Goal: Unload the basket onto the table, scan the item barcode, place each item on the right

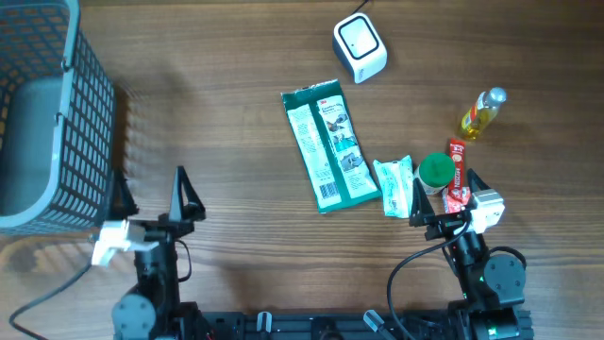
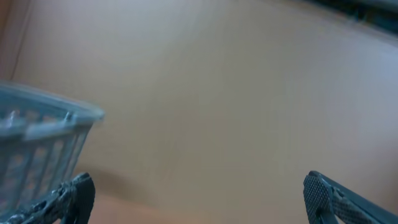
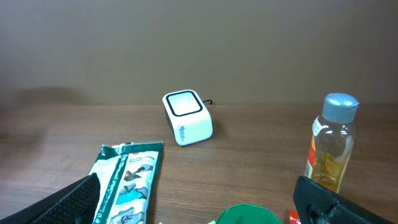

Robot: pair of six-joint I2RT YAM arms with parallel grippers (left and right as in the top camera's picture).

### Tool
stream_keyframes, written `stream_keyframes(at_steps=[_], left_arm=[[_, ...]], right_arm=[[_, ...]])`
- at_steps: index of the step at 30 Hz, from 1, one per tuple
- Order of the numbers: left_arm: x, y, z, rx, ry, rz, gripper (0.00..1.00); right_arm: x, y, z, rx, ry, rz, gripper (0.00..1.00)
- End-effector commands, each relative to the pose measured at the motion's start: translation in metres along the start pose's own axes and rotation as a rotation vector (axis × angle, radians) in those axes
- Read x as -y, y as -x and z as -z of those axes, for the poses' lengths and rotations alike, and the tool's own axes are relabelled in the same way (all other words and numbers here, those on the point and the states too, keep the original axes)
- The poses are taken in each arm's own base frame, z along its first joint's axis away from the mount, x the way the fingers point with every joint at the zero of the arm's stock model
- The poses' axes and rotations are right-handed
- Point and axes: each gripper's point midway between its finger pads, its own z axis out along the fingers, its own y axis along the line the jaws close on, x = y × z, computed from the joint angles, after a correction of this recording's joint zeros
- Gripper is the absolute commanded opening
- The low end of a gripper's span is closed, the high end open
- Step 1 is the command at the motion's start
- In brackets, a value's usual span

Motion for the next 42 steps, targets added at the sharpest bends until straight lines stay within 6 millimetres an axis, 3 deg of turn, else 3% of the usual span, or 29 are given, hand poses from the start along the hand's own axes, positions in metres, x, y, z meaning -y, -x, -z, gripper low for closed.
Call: stream_keyframes(at_steps=[1,5,9,16,42], left_arm=[[-0.018,-0.032,0.003,-0.11,0.083,0.003,1.0],[-0.035,-0.075,0.014,-0.29,0.149,-0.013,1.0],[-0.044,-0.105,0.027,-0.42,0.186,-0.03,1.0],[-0.023,-0.114,0.028,-0.476,0.012,-0.22,1.0],[-0.023,-0.114,0.028,-0.476,0.012,-0.225,1.0]], right_arm=[[0.002,0.002,0.001,0.011,-0.013,0.008,1.0],[0.002,0.002,0.001,0.011,-0.013,0.008,1.0],[0.002,0.002,0.001,0.011,-0.013,0.008,1.0],[0.002,0.002,0.001,0.011,-0.013,0.007,1.0],[0.002,0.002,0.001,0.011,-0.013,0.008,1.0]])
